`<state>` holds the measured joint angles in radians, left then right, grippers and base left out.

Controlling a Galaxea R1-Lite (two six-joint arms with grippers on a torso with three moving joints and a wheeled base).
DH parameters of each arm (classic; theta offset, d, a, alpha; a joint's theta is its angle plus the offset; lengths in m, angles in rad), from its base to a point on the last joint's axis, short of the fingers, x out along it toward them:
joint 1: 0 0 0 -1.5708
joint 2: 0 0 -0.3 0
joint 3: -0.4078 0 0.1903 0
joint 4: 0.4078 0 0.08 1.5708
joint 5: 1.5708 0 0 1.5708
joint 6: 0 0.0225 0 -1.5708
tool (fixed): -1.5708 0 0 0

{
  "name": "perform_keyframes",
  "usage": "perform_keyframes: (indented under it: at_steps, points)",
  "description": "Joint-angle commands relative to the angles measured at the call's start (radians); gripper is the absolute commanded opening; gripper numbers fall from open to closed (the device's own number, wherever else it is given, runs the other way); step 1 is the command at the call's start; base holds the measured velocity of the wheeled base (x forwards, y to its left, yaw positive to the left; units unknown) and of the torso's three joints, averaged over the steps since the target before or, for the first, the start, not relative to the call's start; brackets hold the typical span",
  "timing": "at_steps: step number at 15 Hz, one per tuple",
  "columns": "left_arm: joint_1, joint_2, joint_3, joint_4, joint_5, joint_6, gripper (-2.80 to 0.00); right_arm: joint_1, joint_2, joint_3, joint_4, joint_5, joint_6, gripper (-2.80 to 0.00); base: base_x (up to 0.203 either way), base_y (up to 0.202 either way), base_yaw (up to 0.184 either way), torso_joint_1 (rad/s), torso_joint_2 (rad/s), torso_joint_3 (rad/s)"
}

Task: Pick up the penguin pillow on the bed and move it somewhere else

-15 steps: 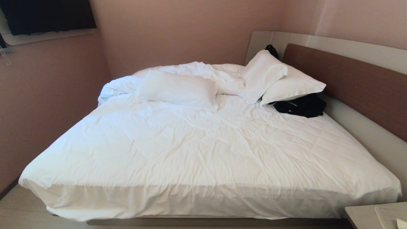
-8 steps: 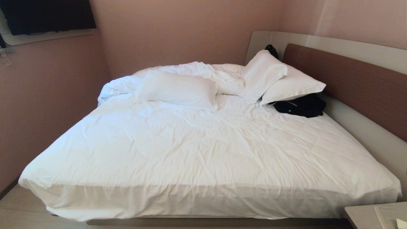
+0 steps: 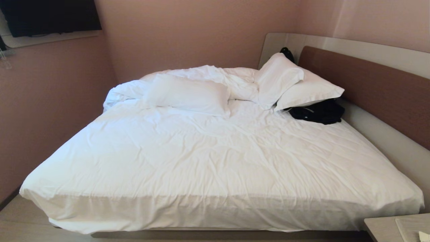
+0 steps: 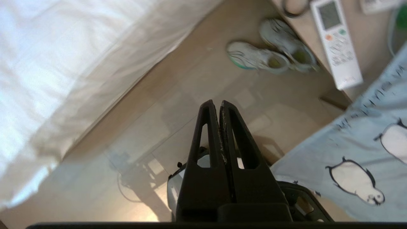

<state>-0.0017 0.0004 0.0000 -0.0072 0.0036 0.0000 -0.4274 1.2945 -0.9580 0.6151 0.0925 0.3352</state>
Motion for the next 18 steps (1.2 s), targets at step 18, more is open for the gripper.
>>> perform_keyframes:
  at_steps: [18]
  points:
    - [0.0,0.0,0.0,0.0,-0.001,0.0,-2.8,0.174,-0.656,0.172,0.086,0.298,-0.22,-2.8,0.0,0.0,0.0,0.0,0.0,0.0]
